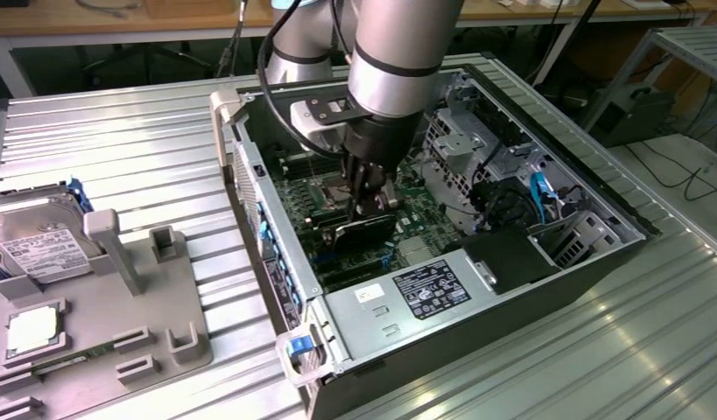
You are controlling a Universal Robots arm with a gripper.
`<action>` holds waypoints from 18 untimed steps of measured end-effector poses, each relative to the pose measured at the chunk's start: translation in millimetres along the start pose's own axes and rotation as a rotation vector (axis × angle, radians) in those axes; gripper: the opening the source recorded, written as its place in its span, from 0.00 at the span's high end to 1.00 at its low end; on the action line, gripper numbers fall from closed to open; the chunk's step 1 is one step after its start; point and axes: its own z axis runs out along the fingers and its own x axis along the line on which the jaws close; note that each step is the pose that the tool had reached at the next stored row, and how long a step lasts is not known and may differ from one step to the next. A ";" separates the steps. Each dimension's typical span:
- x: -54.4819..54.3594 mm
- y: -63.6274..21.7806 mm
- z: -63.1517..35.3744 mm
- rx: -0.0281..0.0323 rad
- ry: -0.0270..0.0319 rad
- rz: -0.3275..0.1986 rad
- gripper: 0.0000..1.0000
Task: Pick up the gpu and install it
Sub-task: 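Insert the gpu into the slot, then press down on the gpu until it lock into place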
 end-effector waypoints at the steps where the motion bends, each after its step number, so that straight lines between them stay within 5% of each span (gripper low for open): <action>1: 0.0 0.0 0.0 0.0000 0.0001 0.000 0.80; 3: 0.0 0.0 0.0 0.0000 0.0000 0.000 0.89; 18: 0.0 0.3 0.0 -0.0001 0.0001 0.000 0.89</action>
